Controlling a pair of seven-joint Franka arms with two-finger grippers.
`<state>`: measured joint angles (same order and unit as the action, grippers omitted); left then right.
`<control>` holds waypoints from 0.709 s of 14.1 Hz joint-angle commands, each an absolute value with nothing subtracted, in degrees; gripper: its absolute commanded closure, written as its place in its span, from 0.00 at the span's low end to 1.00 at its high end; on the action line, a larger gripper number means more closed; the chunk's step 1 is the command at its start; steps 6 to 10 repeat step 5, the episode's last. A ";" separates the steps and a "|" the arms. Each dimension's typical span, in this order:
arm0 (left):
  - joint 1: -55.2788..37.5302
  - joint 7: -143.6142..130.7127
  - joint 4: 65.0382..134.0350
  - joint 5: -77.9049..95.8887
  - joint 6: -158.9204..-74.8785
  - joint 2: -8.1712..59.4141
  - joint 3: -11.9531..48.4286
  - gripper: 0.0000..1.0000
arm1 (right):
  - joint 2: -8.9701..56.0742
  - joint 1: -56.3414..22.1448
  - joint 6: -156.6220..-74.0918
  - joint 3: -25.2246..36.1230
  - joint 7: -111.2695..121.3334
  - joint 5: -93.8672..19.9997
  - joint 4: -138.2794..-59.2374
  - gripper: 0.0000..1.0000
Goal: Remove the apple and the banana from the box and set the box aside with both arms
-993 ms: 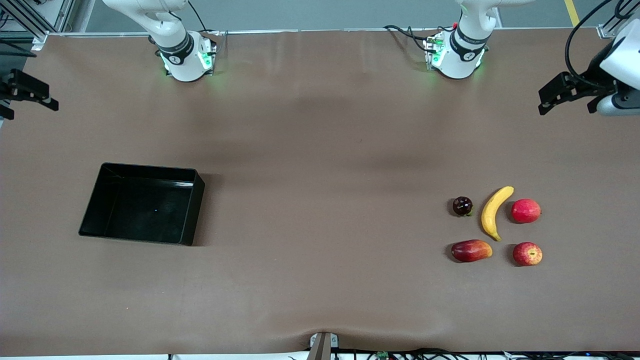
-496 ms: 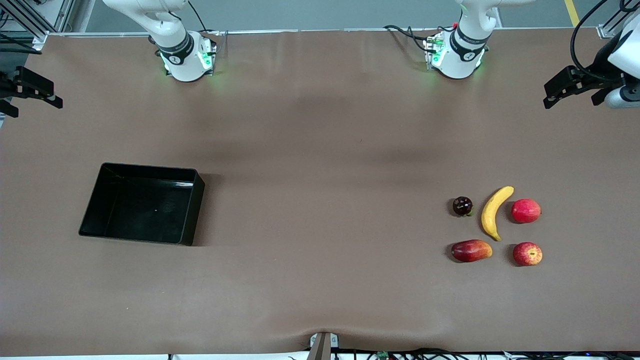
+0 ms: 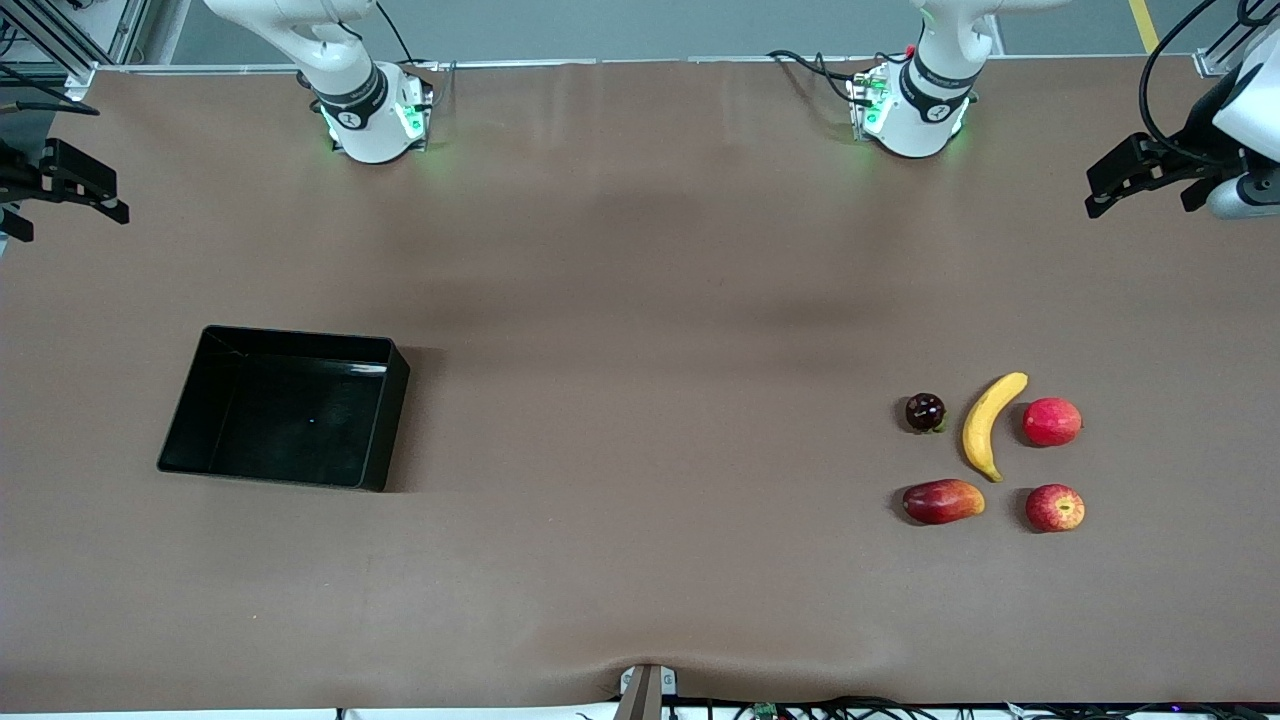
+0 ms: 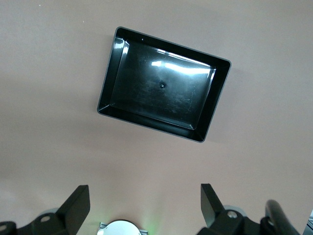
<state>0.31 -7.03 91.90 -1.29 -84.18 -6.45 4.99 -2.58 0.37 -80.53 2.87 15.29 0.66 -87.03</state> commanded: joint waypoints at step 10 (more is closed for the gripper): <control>0.44 -6.68 89.39 -0.96 -83.85 -4.93 4.92 0.00 | -3.43 0.26 -80.77 2.81 14.50 1.23 -87.89 0.00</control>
